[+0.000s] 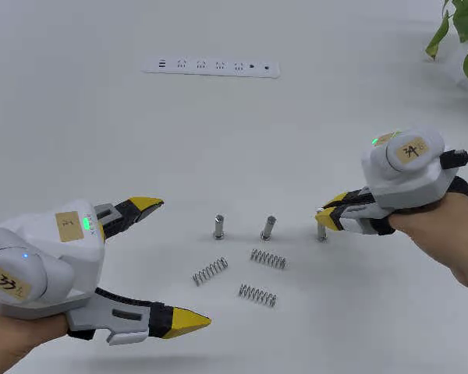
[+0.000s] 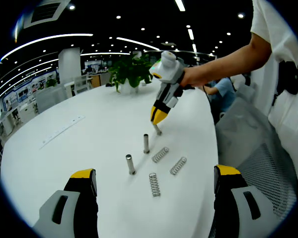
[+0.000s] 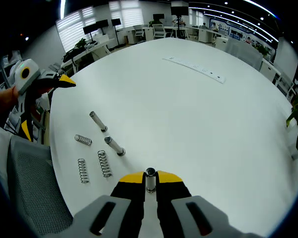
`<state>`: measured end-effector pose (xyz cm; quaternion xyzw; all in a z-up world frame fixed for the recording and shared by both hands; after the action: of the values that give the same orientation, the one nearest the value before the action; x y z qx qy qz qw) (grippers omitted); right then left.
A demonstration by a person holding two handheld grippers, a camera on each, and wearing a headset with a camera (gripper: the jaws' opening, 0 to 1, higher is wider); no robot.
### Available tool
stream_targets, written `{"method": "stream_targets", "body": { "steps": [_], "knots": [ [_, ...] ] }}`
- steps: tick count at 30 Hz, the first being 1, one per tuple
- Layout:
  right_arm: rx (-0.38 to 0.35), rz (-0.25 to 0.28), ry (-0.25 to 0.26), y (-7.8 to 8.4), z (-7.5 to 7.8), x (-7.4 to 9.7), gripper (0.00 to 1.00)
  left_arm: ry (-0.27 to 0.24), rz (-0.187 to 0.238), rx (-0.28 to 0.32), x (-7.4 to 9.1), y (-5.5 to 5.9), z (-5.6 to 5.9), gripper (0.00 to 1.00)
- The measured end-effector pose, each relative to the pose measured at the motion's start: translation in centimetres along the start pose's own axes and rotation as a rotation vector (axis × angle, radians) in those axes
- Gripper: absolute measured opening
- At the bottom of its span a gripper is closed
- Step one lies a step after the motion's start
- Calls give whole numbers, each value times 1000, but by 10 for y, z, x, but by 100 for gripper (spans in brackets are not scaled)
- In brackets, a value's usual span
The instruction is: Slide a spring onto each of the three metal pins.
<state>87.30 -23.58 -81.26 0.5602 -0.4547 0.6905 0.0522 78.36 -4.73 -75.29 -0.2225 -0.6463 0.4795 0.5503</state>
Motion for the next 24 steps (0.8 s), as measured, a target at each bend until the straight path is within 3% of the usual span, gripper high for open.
{"method": "stream_targets", "body": {
  "steps": [24],
  "knots": [
    [-21, 53, 27, 9, -2, 12, 9, 5, 4, -2, -2, -2, 2, 100]
  ]
}}
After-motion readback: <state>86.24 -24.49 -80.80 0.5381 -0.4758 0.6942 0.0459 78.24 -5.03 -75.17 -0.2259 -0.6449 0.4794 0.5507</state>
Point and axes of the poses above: the centre of the closed fingertips' face, and the gripper's own axes: x roughly backward along the fingers, z roughly to its right, y roughly out of its underside, the point moved 1 cm from there along x, roughly backward along the fingers, and after that the axes turned 4 degrees about y, right-handed, at the moved point
